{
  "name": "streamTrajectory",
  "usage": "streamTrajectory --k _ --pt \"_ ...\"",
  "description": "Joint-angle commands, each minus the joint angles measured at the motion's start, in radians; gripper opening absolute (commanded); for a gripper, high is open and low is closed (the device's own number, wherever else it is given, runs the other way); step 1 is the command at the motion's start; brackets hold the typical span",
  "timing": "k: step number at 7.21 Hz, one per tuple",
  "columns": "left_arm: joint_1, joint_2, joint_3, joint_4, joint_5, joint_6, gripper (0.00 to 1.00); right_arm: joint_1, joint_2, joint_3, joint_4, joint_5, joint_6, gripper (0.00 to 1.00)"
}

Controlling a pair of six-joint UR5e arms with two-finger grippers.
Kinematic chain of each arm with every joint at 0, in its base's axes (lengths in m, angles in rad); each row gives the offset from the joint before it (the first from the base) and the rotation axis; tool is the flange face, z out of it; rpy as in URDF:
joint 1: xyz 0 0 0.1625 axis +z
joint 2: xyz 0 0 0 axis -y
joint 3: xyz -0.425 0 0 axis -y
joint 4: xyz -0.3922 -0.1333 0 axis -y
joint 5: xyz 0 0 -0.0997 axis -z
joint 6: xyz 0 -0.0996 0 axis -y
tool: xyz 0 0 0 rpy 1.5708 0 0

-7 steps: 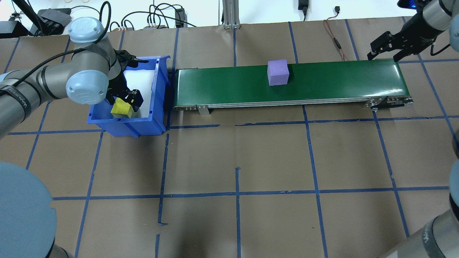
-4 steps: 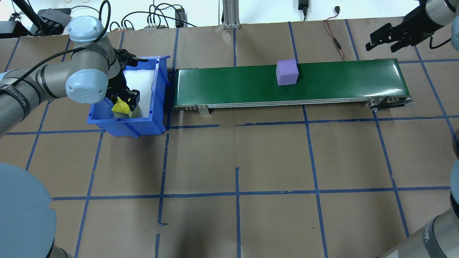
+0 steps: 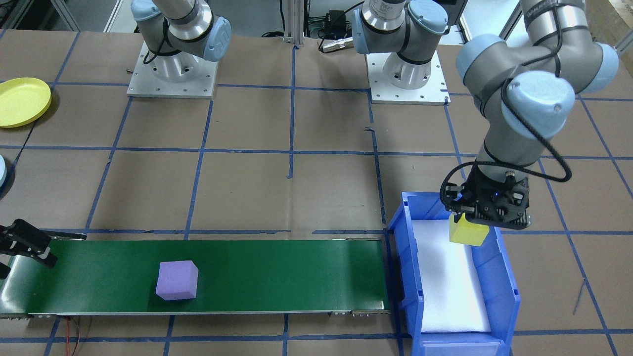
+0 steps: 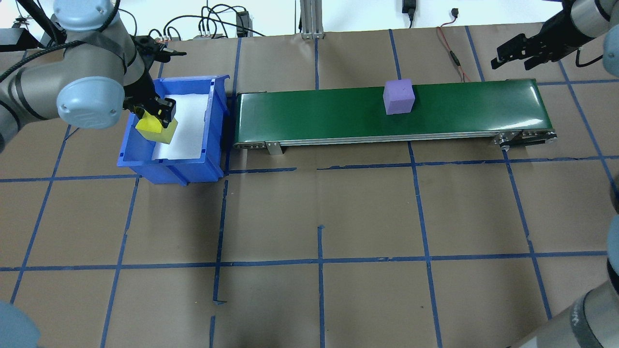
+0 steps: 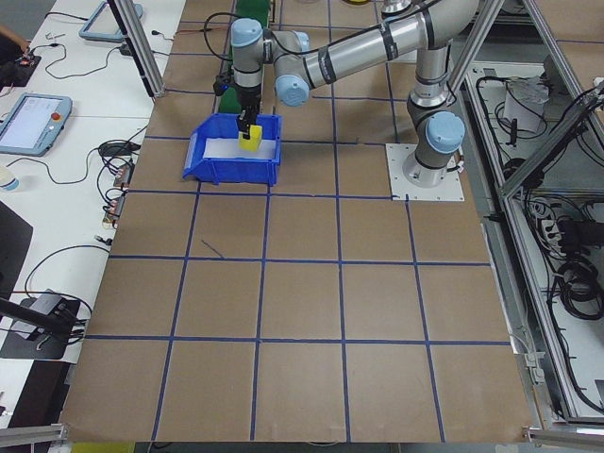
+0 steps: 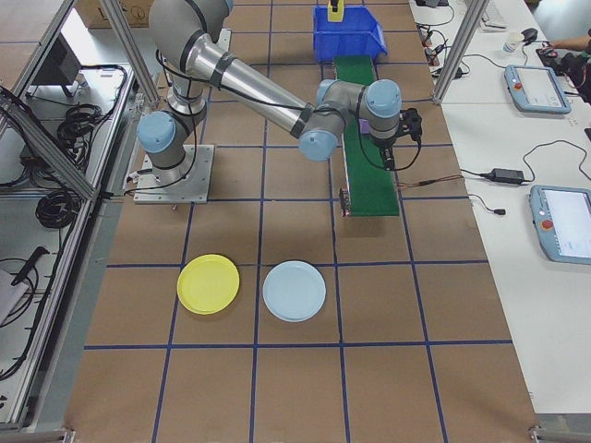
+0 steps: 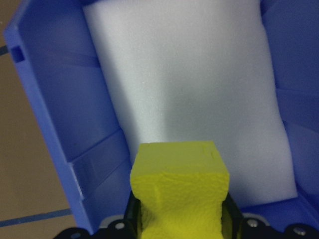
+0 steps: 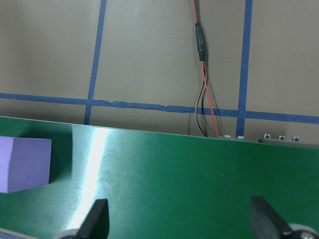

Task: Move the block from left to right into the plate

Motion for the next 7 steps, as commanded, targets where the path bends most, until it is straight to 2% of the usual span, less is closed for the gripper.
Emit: streamTrajectory --k 1,2,3,4,5,6,7 --pt "-0.125 0.074 0.077 -0.066 -0.013 -0.139 0.59 -0.001 0.002 0.007 0.0 -0.001 0.0 1.0" --pt "-0.191 0.068 0.103 -0.068 -0.047 -0.242 0.59 -0.001 0.0 0.012 -0.001 -0.011 -0.006 1.0" --pt "-0.214 0.056 0.102 -0.065 -0.076 -0.29 0.59 -0.001 0.008 0.012 0.0 -0.011 -0.004 1.0" --pt "-0.215 0.015 0.093 -0.052 -0.167 -0.348 0.59 -0.001 0.017 0.012 0.002 -0.006 -0.003 1.0" --pt "-0.219 -0.05 0.091 -0.029 -0.209 -0.375 0.59 -0.001 0.017 0.009 0.0 0.0 -0.001 1.0" --pt "-0.221 -0.105 0.091 0.022 -0.238 -0.378 0.59 -0.001 0.015 0.01 0.0 0.0 -0.001 1.0" --pt "-0.221 -0.139 0.091 0.044 -0.239 -0.378 0.59 -0.001 0.017 0.012 0.002 0.0 0.003 1.0"
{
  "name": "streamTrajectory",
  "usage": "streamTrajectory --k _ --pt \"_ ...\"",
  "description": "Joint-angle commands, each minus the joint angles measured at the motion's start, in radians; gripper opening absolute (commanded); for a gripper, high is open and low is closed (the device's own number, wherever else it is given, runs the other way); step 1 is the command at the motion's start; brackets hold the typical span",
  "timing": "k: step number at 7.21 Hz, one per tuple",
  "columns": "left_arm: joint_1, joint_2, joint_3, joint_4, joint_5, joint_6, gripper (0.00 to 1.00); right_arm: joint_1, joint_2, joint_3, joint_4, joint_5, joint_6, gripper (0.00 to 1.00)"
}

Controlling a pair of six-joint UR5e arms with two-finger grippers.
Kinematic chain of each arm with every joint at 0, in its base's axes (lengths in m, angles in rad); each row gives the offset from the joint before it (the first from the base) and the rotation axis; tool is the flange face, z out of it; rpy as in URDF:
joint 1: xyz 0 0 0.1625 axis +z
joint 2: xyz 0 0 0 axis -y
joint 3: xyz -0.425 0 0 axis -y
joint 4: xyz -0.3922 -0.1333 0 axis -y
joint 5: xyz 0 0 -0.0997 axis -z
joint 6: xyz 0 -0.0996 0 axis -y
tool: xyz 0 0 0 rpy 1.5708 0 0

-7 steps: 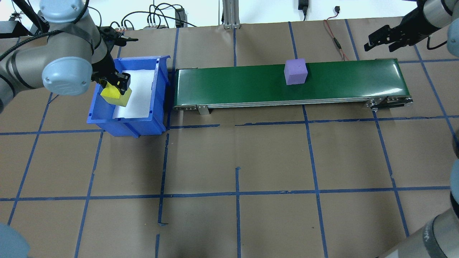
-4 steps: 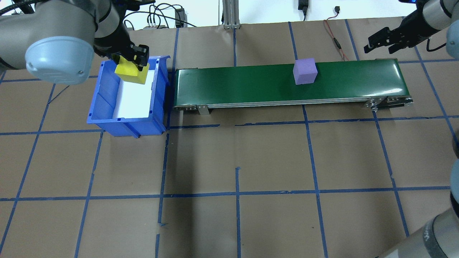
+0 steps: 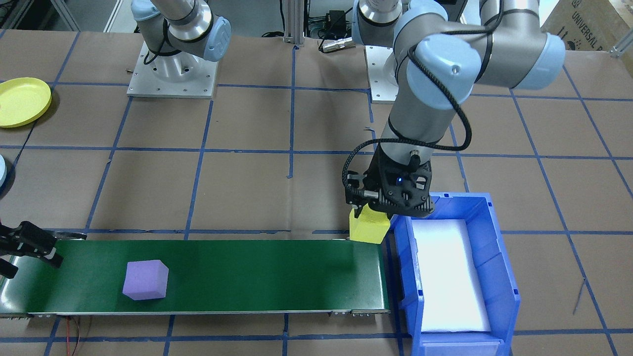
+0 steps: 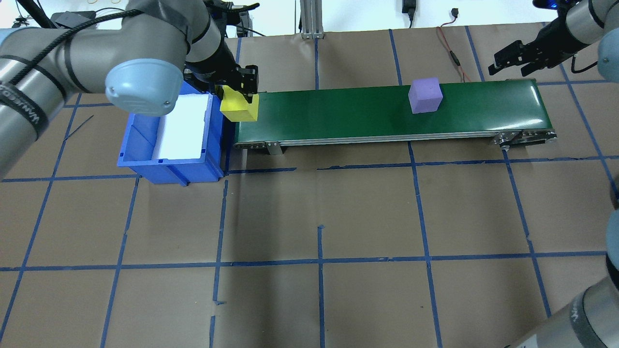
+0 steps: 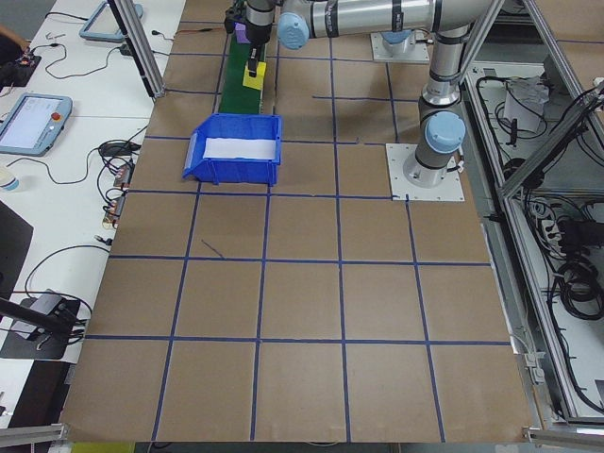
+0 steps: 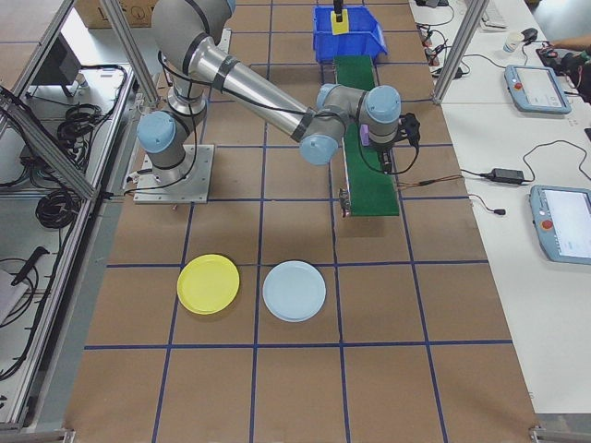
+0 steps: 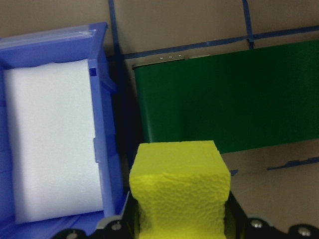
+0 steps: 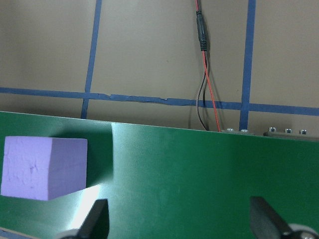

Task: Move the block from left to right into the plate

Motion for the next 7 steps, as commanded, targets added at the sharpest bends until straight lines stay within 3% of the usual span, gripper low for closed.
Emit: streamTrajectory --k 1,4,6,7 --pt "-0.002 -0.061 -0.001 0.047 -0.019 -0.008 0.59 0.0 0.0 0.0 0.001 0.003 0.013 1.0" --pt "-0.002 -0.127 0.001 0.136 -0.021 -0.006 0.61 0.0 0.027 0.003 0.001 0.047 0.039 1.0" --pt "-0.002 -0.135 0.018 0.138 -0.021 -0.006 0.61 0.0 0.029 0.004 0.001 0.044 0.044 1.0" --pt "-0.002 -0.144 0.018 0.15 -0.019 -0.003 0.67 0.002 0.033 0.004 0.001 0.047 0.068 1.0"
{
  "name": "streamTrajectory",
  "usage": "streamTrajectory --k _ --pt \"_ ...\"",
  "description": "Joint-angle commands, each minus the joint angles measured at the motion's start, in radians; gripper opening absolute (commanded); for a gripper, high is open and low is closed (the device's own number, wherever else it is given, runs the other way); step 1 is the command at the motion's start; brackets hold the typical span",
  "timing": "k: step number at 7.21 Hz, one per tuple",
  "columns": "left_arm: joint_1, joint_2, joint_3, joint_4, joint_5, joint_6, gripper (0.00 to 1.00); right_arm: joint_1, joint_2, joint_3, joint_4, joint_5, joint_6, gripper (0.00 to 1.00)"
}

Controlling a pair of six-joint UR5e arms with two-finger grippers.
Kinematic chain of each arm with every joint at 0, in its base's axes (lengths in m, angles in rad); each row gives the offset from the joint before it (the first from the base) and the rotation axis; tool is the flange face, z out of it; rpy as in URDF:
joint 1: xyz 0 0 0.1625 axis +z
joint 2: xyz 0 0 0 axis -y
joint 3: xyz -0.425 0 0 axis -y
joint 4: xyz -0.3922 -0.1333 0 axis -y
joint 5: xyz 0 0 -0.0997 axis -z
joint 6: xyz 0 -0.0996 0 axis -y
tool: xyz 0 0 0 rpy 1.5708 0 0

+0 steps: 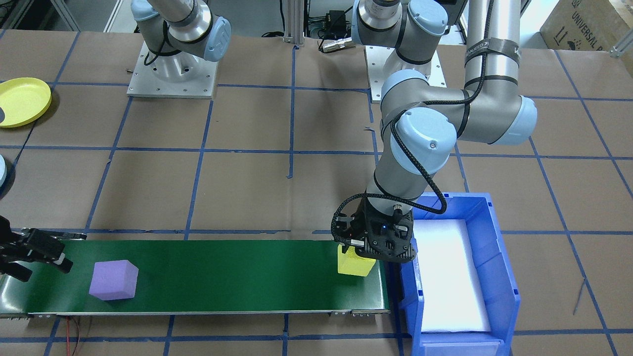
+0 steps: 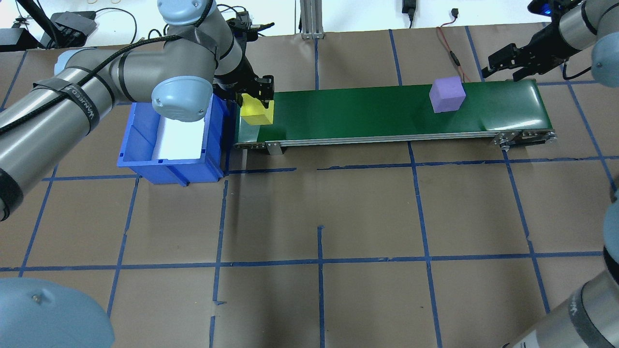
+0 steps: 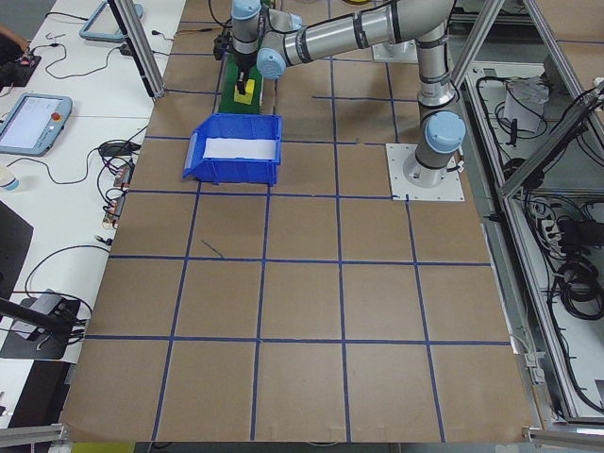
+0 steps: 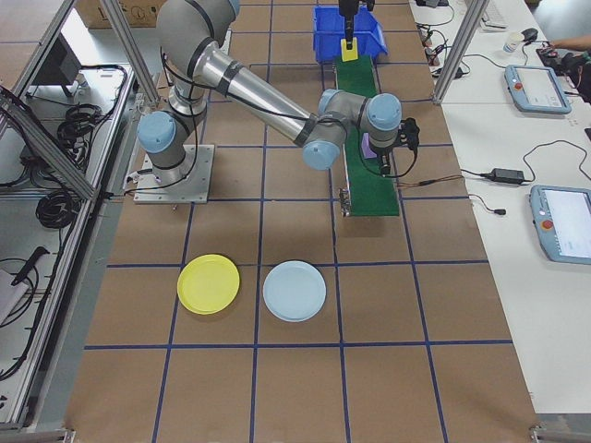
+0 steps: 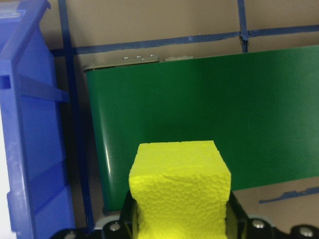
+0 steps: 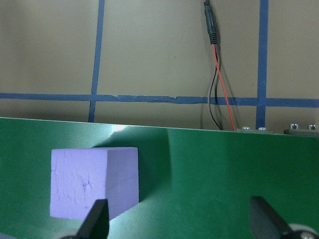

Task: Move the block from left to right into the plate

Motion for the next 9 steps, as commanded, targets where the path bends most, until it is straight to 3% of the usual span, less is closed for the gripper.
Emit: streamTrajectory --k 1,2,5,7,9 --pt "0.002 -0.02 0.005 0.041 0.001 0.0 0.85 0.001 0.006 0.0 0.0 0.004 0.022 1.0" --pt "0.0 -0.027 0.009 0.064 0.003 0.0 0.97 0.001 0.013 0.002 -0.002 0.003 0.021 1.0" --pt "0.002 -0.018 0.034 0.069 0.01 -0.009 1.0 0.014 0.024 0.006 -0.006 -0.011 0.028 1.0" --pt "0.002 0.07 0.045 -0.074 0.021 -0.004 1.0 0.014 0.045 0.005 -0.011 -0.039 0.03 1.0" --pt "0.014 0.222 0.045 -0.275 0.046 0.006 1.0 0.014 0.053 0.003 -0.011 -0.059 0.03 1.0"
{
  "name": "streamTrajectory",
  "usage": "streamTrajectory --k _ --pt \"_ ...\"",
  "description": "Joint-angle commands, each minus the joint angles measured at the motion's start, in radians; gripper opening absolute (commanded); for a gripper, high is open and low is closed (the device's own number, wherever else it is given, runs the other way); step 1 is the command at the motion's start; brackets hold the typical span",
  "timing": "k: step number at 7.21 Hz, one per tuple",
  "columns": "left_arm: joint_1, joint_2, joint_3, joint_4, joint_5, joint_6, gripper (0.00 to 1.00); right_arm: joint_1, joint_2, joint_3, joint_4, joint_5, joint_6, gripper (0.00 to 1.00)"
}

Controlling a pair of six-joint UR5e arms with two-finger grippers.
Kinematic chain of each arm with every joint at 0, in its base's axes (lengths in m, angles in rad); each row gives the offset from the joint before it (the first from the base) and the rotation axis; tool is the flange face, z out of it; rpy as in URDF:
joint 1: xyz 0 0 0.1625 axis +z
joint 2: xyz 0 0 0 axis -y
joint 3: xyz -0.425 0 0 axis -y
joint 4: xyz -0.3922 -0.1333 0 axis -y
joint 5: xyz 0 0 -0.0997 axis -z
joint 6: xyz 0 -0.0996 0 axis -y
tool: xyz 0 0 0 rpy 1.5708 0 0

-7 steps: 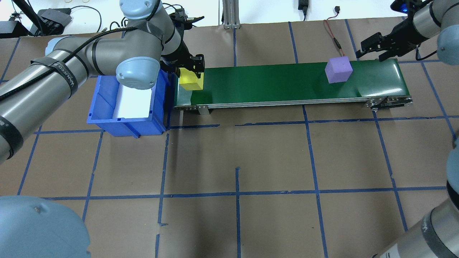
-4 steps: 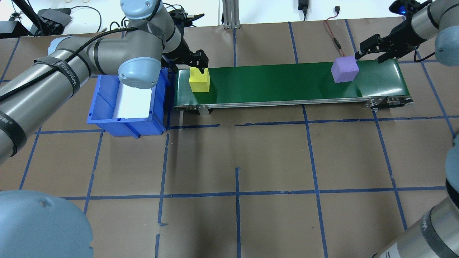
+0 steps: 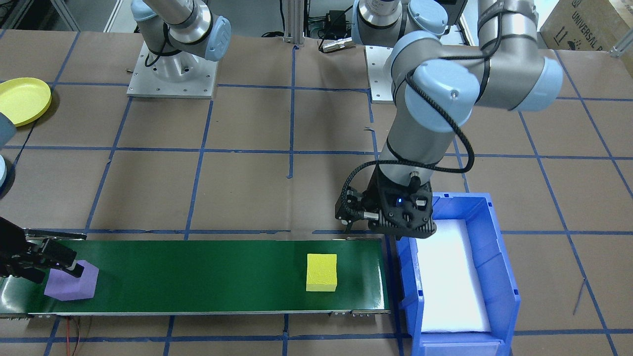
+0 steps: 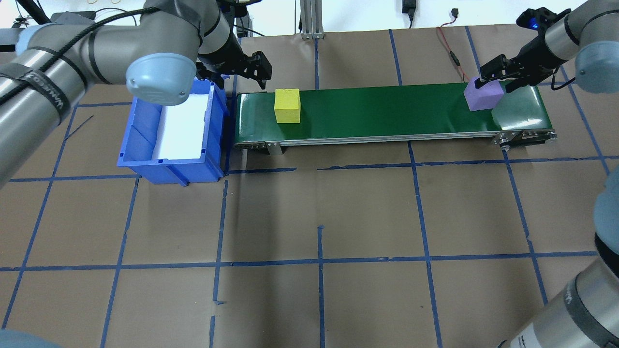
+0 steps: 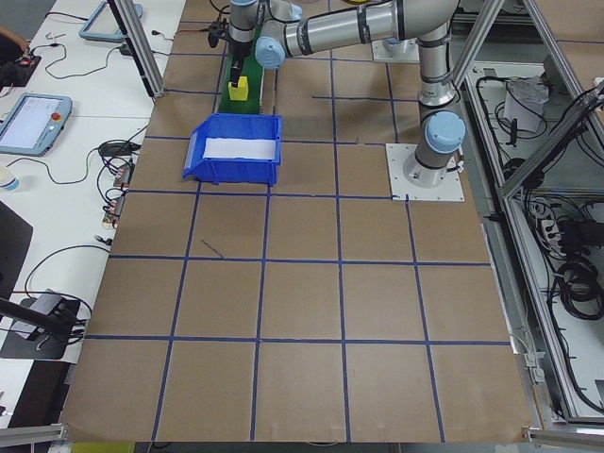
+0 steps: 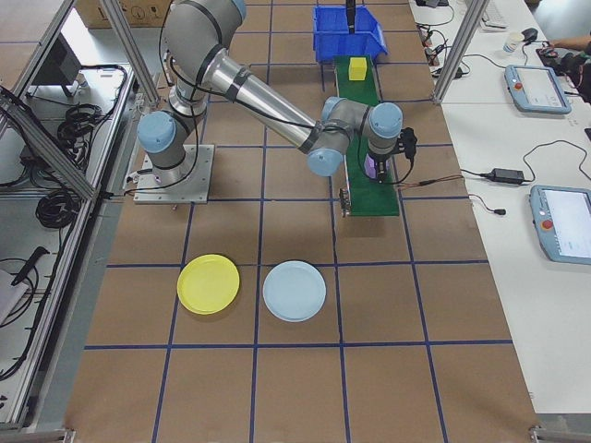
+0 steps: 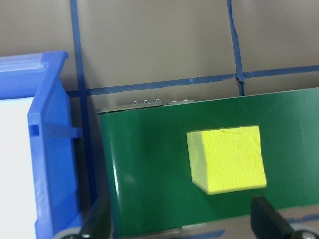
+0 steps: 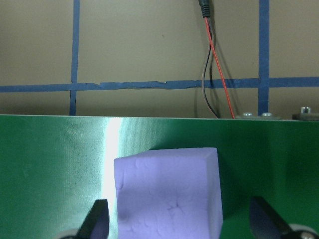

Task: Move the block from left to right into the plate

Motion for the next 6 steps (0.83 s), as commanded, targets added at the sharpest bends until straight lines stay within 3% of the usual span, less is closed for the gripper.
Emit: streamTrajectory --k 1,2,3,4,5,6 --pt "0.019 0.143 -0.003 -0.177 0.012 0.007 1.0 0.0 0.009 -0.002 -0.014 -0.04 -0.001 1.0" --pt "0.044 0.176 -0.018 -0.231 0.009 0.007 1.0 0.0 0.014 -0.008 -0.022 -0.093 -0.005 0.98" --pt "0.058 0.197 -0.029 -0.271 0.034 0.024 1.0 -0.001 0.015 -0.01 -0.023 -0.126 -0.005 0.86" --pt "0.055 0.205 -0.029 -0.279 0.061 0.048 1.0 -0.001 0.017 -0.008 -0.033 -0.191 -0.006 0.58" --pt "0.056 0.205 -0.029 -0.287 0.06 0.048 1.0 -0.003 0.005 -0.008 -0.034 -0.288 -0.009 0.4" --pt "0.055 0.21 -0.023 -0.361 0.065 0.05 1.0 -0.006 -0.009 -0.008 -0.036 -0.333 -0.03 0.32"
